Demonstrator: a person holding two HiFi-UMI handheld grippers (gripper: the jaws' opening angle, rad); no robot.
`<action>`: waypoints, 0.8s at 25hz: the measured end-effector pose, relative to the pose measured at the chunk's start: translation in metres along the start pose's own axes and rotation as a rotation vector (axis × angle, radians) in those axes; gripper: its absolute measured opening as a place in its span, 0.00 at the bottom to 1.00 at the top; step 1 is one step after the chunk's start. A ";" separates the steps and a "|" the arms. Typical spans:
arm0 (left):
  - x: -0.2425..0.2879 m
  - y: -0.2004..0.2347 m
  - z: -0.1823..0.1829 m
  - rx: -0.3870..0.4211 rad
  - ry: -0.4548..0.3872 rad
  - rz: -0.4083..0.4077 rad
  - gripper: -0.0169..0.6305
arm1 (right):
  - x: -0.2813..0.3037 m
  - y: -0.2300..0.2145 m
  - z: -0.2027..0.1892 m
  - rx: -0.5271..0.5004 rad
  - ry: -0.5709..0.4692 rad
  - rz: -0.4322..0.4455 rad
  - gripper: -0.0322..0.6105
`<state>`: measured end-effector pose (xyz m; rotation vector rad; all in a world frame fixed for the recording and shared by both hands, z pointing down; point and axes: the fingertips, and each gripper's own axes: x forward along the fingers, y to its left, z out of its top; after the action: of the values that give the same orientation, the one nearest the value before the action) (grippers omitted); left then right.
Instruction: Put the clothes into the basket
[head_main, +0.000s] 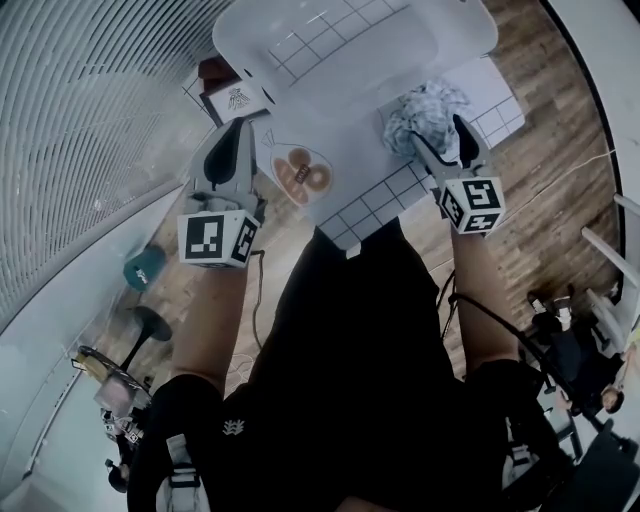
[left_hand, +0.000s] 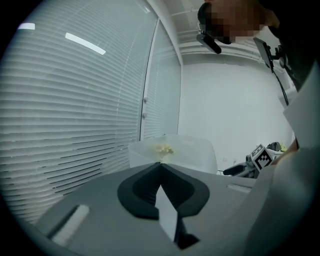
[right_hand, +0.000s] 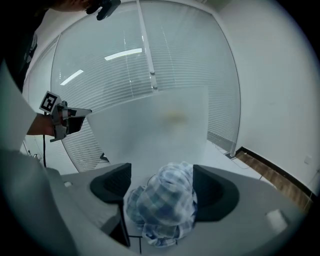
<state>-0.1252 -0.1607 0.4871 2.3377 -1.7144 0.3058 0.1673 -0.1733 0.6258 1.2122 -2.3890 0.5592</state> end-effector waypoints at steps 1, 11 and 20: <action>0.001 0.000 -0.001 0.000 0.003 0.003 0.04 | 0.004 -0.001 -0.004 0.003 0.011 0.000 0.63; 0.001 0.008 -0.016 -0.013 0.043 0.055 0.04 | 0.032 -0.017 -0.038 0.051 0.084 -0.012 0.64; 0.003 0.007 -0.018 -0.019 0.049 0.065 0.04 | 0.038 -0.023 -0.055 0.079 0.143 -0.001 0.44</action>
<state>-0.1319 -0.1599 0.5055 2.2454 -1.7649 0.3538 0.1746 -0.1827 0.6958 1.1641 -2.2659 0.7210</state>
